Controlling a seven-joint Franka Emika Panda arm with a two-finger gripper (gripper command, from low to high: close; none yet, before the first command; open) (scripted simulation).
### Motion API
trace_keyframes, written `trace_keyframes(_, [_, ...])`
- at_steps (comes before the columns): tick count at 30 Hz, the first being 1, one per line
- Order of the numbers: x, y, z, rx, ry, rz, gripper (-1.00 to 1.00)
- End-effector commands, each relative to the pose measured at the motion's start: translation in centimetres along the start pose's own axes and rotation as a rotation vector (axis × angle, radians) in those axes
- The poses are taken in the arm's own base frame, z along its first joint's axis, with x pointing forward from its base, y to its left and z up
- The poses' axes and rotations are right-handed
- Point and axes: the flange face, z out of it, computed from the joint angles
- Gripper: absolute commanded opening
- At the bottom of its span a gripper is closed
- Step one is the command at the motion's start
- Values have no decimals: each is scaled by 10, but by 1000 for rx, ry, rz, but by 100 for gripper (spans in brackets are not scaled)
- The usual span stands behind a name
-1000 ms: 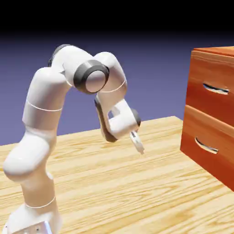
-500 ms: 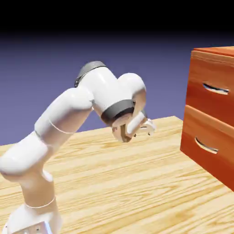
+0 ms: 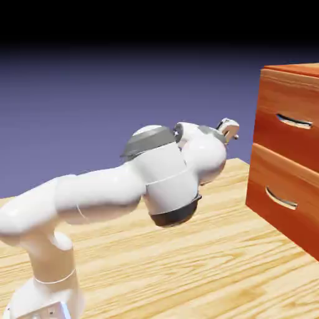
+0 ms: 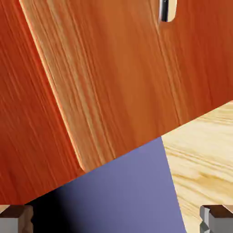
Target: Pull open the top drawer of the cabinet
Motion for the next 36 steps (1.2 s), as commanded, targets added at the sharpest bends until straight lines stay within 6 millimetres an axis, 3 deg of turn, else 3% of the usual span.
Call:
trace_keyframes(1, [-2, -17, 1, 38, -22, -35, 0])
trace_keyframes(7, [-3, -129, -1, 313, -83, -235, 0])
trace_keyframes(8, [-2, -135, -1, 329, -82, -245, 0])
trace_keyframes(16, [-8, -151, 46, 329, -82, -245, 0])
trace_keyframes(17, [-8, -151, 46, 329, -82, -245, -100])
trace_keyframes(18, [-8, -151, 46, 329, -82, -245, -100])
trace_keyframes(27, [0, -128, -21, 329, -82, -245, -100])
trace_keyframes(36, [11, -102, -103, 329, -82, -245, -100])
